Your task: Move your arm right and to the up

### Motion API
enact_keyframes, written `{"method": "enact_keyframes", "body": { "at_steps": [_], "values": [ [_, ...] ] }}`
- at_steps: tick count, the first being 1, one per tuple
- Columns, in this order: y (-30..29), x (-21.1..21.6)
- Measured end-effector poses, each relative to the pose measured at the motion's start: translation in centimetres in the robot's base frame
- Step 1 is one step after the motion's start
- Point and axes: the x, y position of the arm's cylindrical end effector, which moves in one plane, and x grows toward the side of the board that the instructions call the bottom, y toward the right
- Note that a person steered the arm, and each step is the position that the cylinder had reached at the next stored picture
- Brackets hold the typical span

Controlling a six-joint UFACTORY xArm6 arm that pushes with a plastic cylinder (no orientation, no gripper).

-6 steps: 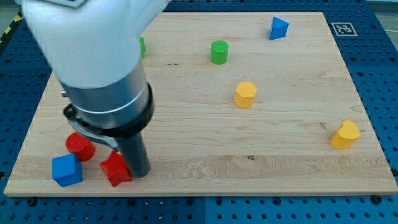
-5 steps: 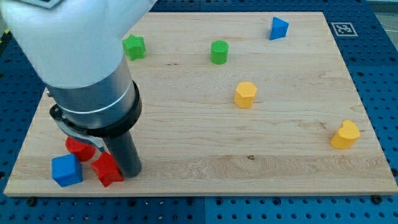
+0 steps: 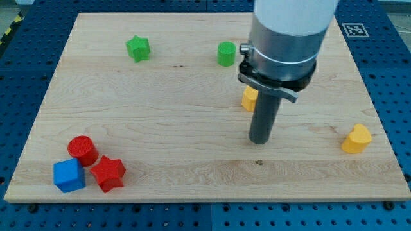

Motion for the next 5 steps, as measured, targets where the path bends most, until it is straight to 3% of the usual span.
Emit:
{"method": "enact_keyframes", "body": {
  "at_steps": [3, 5],
  "values": [
    [8.6, -0.1],
    [10.9, -6.4]
  ]
}}
